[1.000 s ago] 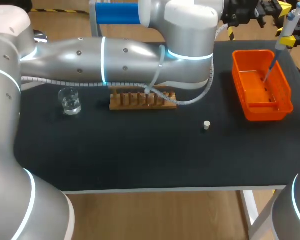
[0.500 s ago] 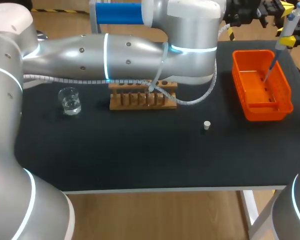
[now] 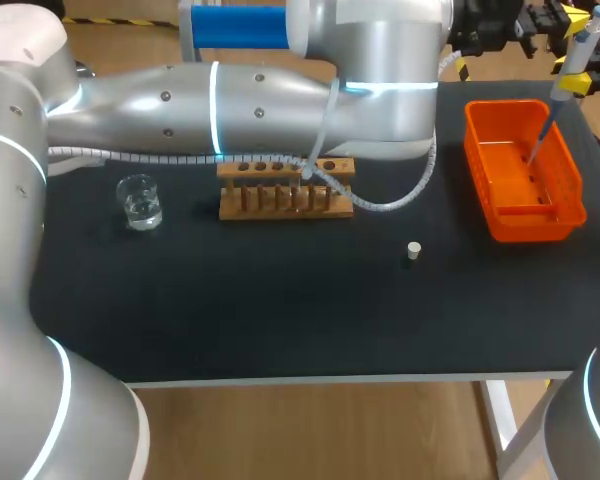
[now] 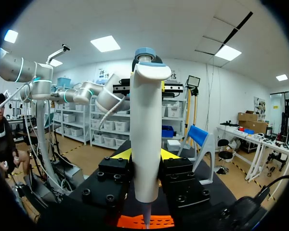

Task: Invert the test tube, pick up the pipette, mount the tip to pipette, aspirate from beaker and dispense into the tube, eject the tip, return the pipette, and cap with the stopper.

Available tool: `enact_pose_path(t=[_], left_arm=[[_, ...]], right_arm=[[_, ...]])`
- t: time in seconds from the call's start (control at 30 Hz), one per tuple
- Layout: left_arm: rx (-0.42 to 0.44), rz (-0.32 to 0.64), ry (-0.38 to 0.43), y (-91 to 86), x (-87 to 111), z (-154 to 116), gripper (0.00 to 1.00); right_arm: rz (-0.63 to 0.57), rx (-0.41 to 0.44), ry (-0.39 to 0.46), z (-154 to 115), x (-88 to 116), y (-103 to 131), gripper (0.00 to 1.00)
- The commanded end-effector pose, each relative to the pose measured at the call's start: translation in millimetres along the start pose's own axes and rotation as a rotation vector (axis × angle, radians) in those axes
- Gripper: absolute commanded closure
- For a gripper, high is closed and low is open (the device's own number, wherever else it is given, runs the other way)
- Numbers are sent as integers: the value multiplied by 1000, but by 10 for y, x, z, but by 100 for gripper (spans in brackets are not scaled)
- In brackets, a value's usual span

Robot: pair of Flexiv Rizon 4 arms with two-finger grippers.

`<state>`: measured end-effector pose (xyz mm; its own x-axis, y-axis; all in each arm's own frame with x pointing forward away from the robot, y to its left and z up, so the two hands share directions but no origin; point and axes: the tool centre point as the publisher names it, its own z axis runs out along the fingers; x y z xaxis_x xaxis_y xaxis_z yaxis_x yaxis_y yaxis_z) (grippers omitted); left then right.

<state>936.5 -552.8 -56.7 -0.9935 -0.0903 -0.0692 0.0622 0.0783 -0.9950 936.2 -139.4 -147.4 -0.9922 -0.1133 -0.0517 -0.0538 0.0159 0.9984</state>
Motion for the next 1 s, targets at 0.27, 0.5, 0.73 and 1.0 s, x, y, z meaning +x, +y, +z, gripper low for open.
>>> enact_pose_path(t=[0.27,0.5,0.73,1.0], left_arm=[[207,0,-8,53,10,80,100],[205,-4,-2,68,9,98,100],[197,-14,0,119,12,109,100],[184,-19,-7,159,23,93,100]], right_arm=[[-1,1,4,-8,-13,15,100],[-1,1,4,-8,-13,15,100],[-1,1,4,-8,-13,15,100],[-1,1,4,-8,-13,15,100]])
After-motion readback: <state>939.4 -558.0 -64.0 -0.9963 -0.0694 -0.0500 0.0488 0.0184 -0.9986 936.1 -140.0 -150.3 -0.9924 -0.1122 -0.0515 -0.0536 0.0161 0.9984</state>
